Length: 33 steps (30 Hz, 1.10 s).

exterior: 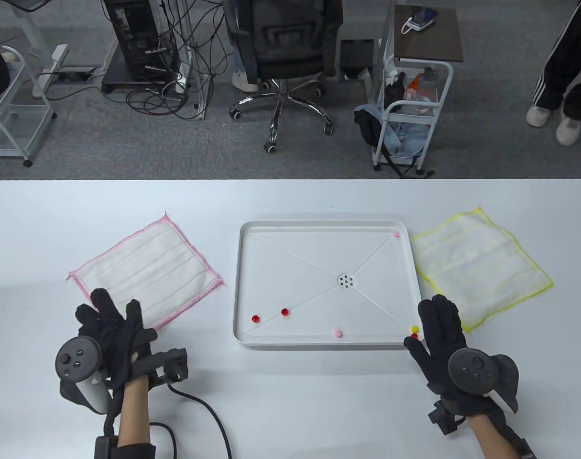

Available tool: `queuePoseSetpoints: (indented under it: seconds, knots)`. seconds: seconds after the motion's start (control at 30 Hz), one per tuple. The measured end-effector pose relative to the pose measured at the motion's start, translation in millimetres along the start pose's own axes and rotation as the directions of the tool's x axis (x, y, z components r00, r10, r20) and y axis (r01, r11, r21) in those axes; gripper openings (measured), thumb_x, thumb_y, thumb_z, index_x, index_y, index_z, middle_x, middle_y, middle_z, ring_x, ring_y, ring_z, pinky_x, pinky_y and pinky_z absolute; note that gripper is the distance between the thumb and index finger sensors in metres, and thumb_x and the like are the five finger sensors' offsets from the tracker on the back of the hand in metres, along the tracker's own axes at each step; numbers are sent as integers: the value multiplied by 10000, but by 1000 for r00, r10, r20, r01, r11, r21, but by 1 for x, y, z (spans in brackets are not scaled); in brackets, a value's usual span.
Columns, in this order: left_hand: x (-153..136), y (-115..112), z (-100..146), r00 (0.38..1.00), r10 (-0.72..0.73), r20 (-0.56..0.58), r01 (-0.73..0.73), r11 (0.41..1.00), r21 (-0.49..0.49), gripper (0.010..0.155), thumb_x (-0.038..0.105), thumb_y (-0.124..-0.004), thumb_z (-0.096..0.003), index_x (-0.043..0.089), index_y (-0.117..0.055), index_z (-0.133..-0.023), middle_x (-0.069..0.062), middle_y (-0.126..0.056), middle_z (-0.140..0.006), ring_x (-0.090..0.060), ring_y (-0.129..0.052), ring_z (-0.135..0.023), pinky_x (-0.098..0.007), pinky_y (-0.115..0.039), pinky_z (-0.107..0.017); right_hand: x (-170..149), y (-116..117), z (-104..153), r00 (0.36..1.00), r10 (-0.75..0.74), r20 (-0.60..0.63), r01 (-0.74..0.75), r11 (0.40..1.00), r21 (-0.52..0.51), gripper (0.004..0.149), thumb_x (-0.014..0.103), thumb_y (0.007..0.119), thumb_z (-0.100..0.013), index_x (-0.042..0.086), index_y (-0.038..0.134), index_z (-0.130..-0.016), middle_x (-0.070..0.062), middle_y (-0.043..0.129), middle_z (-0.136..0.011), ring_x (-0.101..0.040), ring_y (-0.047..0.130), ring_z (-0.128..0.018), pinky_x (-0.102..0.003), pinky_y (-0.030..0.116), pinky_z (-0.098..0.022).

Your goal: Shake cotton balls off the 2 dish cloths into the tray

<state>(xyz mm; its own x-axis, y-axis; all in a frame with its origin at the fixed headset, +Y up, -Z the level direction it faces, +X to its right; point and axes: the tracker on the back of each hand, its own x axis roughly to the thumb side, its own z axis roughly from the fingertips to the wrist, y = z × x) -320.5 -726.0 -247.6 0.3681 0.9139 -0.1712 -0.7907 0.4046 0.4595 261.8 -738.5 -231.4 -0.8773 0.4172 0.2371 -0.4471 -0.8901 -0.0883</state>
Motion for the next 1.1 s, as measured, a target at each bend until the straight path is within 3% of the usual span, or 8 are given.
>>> queuePoseSetpoints:
  seconds: [0.13,0.2,0.23,0.33,0.43,0.6,0.8,1.1]
  knots:
    - [36,-35,33,933,-225,279,284,939,-193,749,570,-642,-551,405,-188,-1123,-2,102,-1131,-430,126,-957,-660,-111,-723,7,5,4,991,136,18,-137,988,68,722,543,568,-596,246,192,-1136,-100,36,-1192,-394,59,-1059,-598,305,-775]
    - [48,-58,52,848,-378,371,486,834,-262,772,635,-600,-543,435,-124,-1118,-8,196,-1090,-431,187,-930,-668,-99,-732,8,8,6,980,199,16,-199,974,112,732,552,555,-593,253,156,-1130,-95,5,-1183,-388,16,-1046,-602,279,-773]
    - [50,-64,57,812,-429,395,546,798,-256,783,658,-585,-536,438,-107,-1117,-12,211,-1085,-438,194,-927,-675,-101,-732,8,9,7,976,219,13,-219,968,124,737,554,547,-593,252,136,-1125,-99,-8,-1178,-390,0,-1039,-605,269,-772]
    - [55,-98,82,588,-593,550,784,585,-208,812,710,-539,-522,423,-77,-1125,-37,196,-1105,-467,142,-959,-687,-171,-754,3,9,8,961,275,-27,-267,949,165,740,558,537,-590,254,119,-1119,-96,-39,-1165,-383,-38,-1023,-609,245,-769]
    - [53,-122,99,429,-630,648,885,435,-163,811,728,-500,-522,411,-62,-1127,-48,170,-1123,-472,91,-987,-682,-227,-769,-2,10,7,964,262,-43,-250,950,187,743,560,537,-588,253,118,-1119,-90,-47,-1159,-378,-51,-1016,-608,238,-767]
    - [47,-148,117,222,-671,707,965,256,-60,812,751,-437,-509,401,-29,-1118,-48,158,-1127,-463,50,-1011,-678,-258,-776,-2,14,7,958,285,-42,-270,938,219,752,566,531,-586,248,98,-1112,-89,-69,-1148,-374,-69,-1005,-607,227,-766]
    - [45,-145,116,236,-674,700,960,275,-59,812,754,-414,-508,392,-13,-1114,-48,151,-1132,-456,33,-1023,-677,-260,-776,-1,15,7,956,292,-29,-278,934,225,754,567,530,-585,250,92,-1111,-78,-71,-1146,-369,-76,-1003,-606,220,-765]
    - [42,-145,115,215,-683,698,968,243,-60,807,750,-424,-510,400,-8,-1107,-36,149,-1131,-454,30,-1022,-674,-265,-776,0,16,7,951,307,-29,-292,927,235,757,567,527,-585,245,85,-1108,-86,-83,-1141,-368,-81,-1000,-603,218,-766]
